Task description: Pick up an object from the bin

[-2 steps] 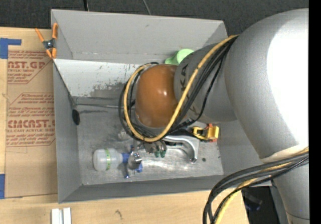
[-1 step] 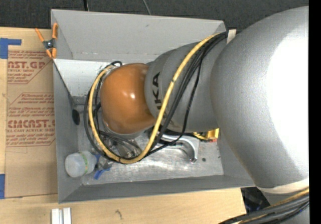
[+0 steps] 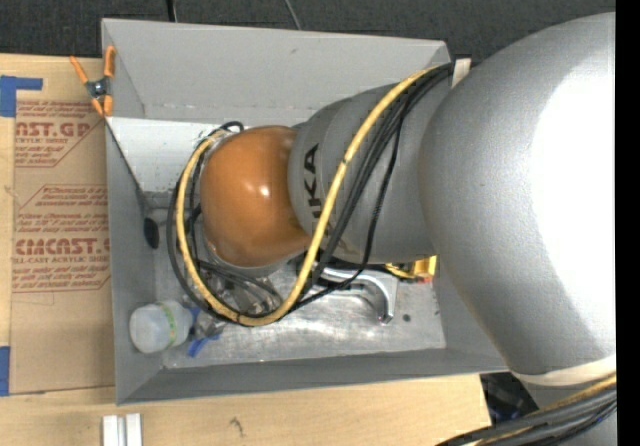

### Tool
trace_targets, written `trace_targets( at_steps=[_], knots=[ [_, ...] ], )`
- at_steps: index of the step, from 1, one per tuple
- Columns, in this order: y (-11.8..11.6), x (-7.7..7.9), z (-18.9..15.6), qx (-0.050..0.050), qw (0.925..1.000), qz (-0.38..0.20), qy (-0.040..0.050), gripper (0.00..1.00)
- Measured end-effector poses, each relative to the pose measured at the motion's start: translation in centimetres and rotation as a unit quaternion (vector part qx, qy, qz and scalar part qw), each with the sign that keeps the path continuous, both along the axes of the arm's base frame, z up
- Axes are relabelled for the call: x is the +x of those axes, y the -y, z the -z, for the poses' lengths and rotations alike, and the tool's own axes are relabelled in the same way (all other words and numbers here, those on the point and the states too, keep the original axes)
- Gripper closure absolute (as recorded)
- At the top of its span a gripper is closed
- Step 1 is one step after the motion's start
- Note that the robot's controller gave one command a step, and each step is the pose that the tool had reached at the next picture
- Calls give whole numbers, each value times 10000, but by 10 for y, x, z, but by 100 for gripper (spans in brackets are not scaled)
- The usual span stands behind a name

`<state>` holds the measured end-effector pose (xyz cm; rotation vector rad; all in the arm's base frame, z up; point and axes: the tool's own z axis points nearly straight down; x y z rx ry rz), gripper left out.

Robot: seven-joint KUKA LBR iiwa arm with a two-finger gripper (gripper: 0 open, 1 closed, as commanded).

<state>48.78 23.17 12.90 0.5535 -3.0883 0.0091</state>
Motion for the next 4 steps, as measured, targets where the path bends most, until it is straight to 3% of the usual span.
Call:
trace_targets(
  at_steps=[2, 4],
  knots=[
    [-5, -7, -70, 36, 9999, -160, 26, 100],
    [-5, -8, -33, 36, 9998, -187, 5, 100]
  ],
)
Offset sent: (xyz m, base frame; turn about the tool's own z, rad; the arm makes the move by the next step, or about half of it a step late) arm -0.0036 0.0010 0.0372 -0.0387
